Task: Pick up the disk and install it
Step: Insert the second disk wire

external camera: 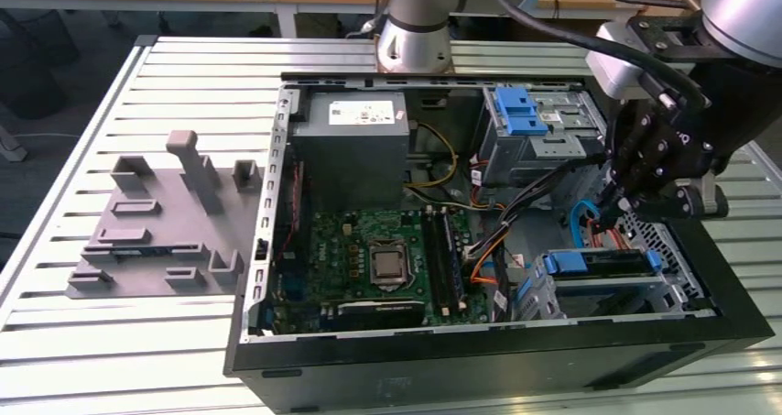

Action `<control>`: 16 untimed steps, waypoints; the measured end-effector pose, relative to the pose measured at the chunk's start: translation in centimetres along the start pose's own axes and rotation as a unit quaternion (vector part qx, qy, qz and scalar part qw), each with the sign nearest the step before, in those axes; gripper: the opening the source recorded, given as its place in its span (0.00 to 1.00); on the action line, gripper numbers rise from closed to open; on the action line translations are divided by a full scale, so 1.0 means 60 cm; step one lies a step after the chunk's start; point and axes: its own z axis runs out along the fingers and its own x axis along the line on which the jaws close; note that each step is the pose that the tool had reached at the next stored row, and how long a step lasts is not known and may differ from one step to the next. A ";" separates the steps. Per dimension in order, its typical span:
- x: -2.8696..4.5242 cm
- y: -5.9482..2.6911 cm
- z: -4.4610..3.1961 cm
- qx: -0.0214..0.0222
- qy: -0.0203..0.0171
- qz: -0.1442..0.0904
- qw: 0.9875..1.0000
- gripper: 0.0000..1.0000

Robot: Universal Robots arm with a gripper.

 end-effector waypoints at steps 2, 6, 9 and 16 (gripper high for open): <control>-0.002 0.000 0.001 0.000 0.001 -0.001 1.000 0.18; -0.003 0.000 0.004 0.000 0.002 -0.002 1.000 0.25; -0.003 0.000 0.007 0.000 0.002 -0.004 1.000 0.25; -0.002 0.000 0.011 0.000 0.004 -0.006 1.000 0.25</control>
